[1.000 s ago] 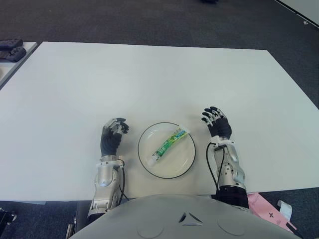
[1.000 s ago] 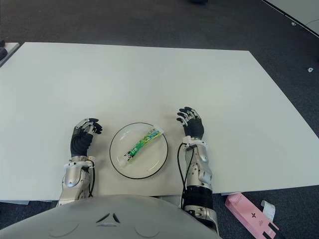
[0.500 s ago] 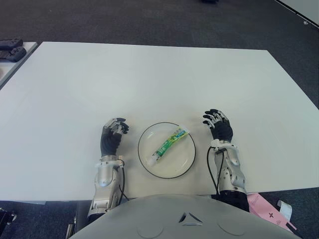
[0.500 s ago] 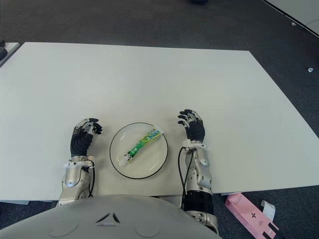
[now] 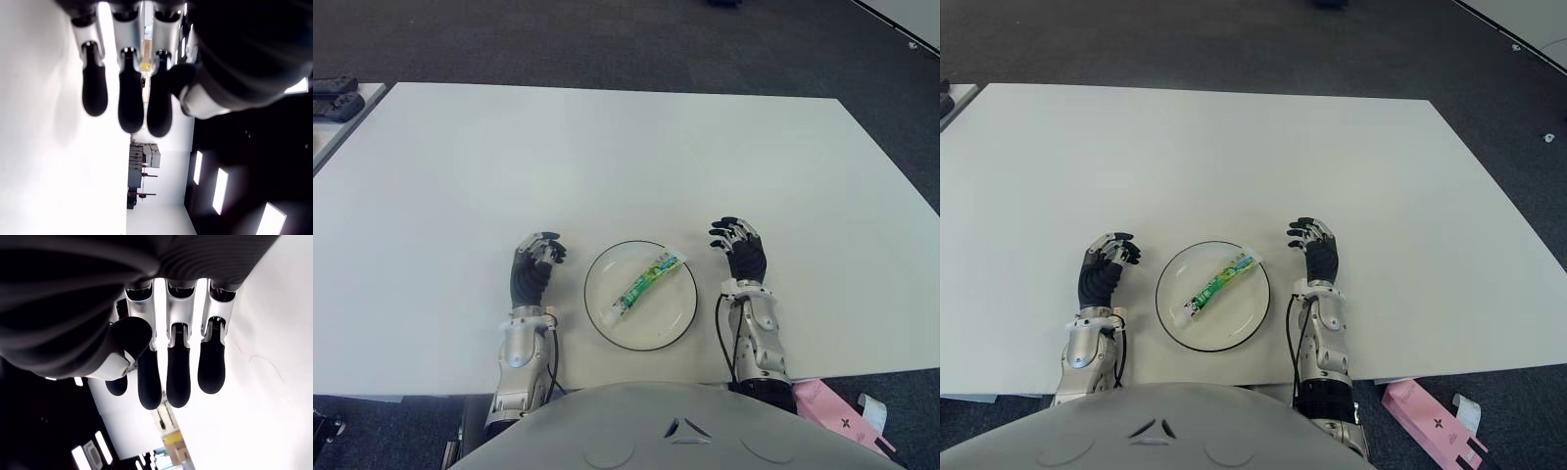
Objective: Put the toothpaste on the table into the plate.
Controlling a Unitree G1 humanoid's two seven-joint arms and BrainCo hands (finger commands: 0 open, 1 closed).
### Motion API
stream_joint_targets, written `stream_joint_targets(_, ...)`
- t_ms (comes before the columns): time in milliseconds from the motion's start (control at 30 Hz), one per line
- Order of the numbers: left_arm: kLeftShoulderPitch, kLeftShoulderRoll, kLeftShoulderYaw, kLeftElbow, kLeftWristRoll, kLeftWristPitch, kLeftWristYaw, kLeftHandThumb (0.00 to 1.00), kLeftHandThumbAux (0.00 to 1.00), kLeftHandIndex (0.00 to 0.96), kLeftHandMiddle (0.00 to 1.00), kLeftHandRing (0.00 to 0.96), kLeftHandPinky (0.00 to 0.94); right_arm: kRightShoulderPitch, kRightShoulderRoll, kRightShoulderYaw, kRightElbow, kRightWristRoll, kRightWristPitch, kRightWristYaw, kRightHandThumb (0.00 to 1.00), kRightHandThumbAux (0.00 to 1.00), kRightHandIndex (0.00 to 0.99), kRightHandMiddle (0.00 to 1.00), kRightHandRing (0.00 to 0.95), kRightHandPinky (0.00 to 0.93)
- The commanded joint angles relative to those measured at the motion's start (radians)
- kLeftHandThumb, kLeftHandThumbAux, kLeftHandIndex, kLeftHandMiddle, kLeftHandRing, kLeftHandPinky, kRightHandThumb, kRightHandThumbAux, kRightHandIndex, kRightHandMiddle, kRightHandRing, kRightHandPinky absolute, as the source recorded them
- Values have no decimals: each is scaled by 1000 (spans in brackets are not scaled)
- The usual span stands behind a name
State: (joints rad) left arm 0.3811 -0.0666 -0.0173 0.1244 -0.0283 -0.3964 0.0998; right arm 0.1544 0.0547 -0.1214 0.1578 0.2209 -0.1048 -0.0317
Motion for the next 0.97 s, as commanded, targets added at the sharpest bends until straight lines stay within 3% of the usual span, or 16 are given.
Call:
stream_joint_targets(33,15,-15,-3,19,8,36,3,703,718,430,577,567,544,55,59,16,80,-46,9,-58,942,664,396,494,492,585)
stream_joint_targets(500,20,-12,-7,5,5,41,-12,702,718,430,577,572,553,61,21,101,126,-193,-78,-107,941,666,398,494,474,543)
stream_joint_targets(967,18,-10,-9,15,5,27,-23,701,718,431,580,572,552,58,5,123,183,-231,-158,-78,942,666,409,482,471,539)
